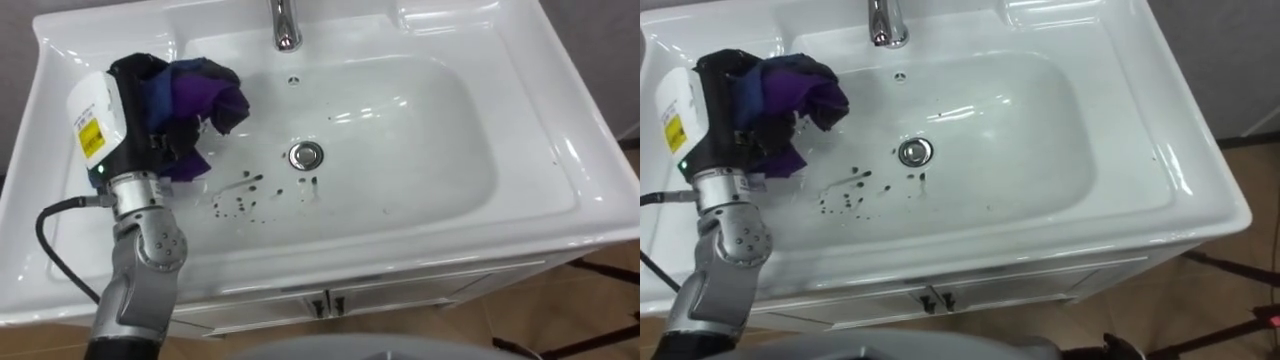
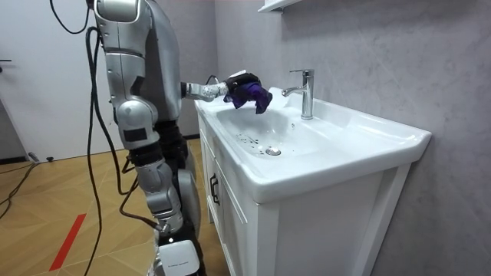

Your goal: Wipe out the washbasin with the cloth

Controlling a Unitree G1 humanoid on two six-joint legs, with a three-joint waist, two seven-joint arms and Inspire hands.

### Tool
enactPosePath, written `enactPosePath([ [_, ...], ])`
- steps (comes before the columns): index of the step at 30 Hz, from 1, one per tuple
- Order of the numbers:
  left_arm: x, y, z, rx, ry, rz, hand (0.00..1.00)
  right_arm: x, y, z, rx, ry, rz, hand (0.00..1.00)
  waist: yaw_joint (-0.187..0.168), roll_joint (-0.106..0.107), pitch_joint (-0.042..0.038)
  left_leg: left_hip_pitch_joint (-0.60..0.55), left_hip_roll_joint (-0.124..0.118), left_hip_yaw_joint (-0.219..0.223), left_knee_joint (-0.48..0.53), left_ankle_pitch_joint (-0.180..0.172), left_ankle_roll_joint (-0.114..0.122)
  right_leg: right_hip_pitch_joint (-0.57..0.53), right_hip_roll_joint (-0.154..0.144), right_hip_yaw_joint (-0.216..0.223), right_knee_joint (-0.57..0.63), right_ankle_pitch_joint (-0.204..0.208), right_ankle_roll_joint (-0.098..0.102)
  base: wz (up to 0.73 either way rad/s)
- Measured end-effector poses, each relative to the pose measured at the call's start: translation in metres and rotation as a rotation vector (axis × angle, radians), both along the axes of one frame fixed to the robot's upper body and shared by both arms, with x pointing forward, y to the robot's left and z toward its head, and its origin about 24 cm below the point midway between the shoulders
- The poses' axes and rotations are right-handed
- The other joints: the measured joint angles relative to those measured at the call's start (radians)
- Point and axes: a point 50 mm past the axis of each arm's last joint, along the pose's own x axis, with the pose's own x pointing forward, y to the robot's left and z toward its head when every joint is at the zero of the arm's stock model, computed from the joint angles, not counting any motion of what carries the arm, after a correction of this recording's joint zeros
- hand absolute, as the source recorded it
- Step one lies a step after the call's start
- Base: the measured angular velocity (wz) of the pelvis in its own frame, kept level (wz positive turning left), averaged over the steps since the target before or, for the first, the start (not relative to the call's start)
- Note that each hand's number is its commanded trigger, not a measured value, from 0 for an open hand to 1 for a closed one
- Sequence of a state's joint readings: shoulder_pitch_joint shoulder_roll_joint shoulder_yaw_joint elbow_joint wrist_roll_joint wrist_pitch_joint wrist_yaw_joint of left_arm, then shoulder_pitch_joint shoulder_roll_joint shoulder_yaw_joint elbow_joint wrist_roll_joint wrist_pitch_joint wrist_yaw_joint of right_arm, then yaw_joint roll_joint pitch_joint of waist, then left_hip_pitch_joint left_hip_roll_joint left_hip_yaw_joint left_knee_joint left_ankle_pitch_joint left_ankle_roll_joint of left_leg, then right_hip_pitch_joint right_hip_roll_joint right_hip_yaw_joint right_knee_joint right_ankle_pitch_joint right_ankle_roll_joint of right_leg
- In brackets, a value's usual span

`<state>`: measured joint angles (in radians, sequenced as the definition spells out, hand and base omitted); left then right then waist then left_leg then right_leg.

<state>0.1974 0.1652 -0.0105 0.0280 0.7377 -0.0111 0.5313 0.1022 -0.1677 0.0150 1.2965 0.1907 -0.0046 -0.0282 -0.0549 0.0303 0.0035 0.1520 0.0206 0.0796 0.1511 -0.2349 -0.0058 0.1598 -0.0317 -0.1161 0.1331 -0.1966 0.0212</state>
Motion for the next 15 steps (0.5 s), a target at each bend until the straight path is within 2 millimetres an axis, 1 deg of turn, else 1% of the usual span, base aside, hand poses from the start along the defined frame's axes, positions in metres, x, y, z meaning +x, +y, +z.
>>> enactPosePath([
  [2, -0.004, -0.001, -0.015, 0.030, 0.092, -0.014, 1.00, -0.001, 0.000, 0.000, 0.008, 0.007, -0.005, 0.00, -0.004, 0.000, -0.0010, -0.001, 0.000, 0.004, 0.001, 0.000, 0.000, 0.003, 0.000, -0.003, 0.001, 0.000, 0.000, 0.02],
  [3, -0.005, -0.001, -0.020, 0.035, 0.121, -0.015, 1.00, -0.001, 0.000, 0.000, 0.009, 0.006, -0.005, 0.00, -0.005, 0.000, -0.0011, -0.001, 0.000, 0.004, 0.001, 0.000, 0.000, 0.002, 0.000, -0.002, 0.001, 0.000, 0.000, 0.00],
  [5, -0.009, -0.001, -0.035, 0.050, 0.232, -0.020, 1.00, 0.000, 0.000, 0.000, 0.011, 0.006, -0.008, 0.00, -0.007, 0.000, -0.0012, -0.005, 0.000, 0.005, 0.003, 0.000, 0.000, -0.001, 0.000, -0.002, 0.001, 0.000, 0.000, 0.00],
  [7, -0.011, 0.000, -0.043, 0.063, 0.287, -0.021, 1.00, -0.001, 0.000, 0.000, 0.011, 0.011, -0.012, 0.00, -0.011, 0.002, -0.0019, -0.009, 0.000, 0.005, 0.009, 0.000, 0.000, -0.001, -0.001, -0.002, 0.002, 0.000, -0.001, 0.00],
  [10, -0.013, 0.001, -0.046, 0.078, 0.325, -0.016, 1.00, -0.004, -0.001, 0.000, 0.010, 0.028, -0.020, 0.00, -0.019, 0.006, -0.0035, -0.013, 0.000, 0.004, 0.014, 0.000, 0.000, -0.002, -0.001, -0.003, 0.003, 0.001, -0.001, 0.00],
  [13, -0.013, 0.002, -0.047, 0.079, 0.331, -0.013, 1.00, -0.005, -0.003, 0.000, 0.004, 0.031, -0.023, 0.00, -0.025, 0.014, -0.0068, -0.018, 0.000, 0.004, 0.017, 0.000, 0.000, -0.008, -0.001, -0.002, 0.003, 0.002, -0.003, 0.00],
  [15, -0.014, 0.003, -0.052, 0.080, 0.355, -0.010, 1.00, -0.006, -0.004, 0.000, 0.000, 0.033, -0.022, 0.00, -0.027, 0.019, -0.0093, -0.017, 0.000, 0.005, 0.018, 0.000, 0.000, -0.007, 0.000, -0.002, 0.003, 0.003, -0.003, 0.00],
])
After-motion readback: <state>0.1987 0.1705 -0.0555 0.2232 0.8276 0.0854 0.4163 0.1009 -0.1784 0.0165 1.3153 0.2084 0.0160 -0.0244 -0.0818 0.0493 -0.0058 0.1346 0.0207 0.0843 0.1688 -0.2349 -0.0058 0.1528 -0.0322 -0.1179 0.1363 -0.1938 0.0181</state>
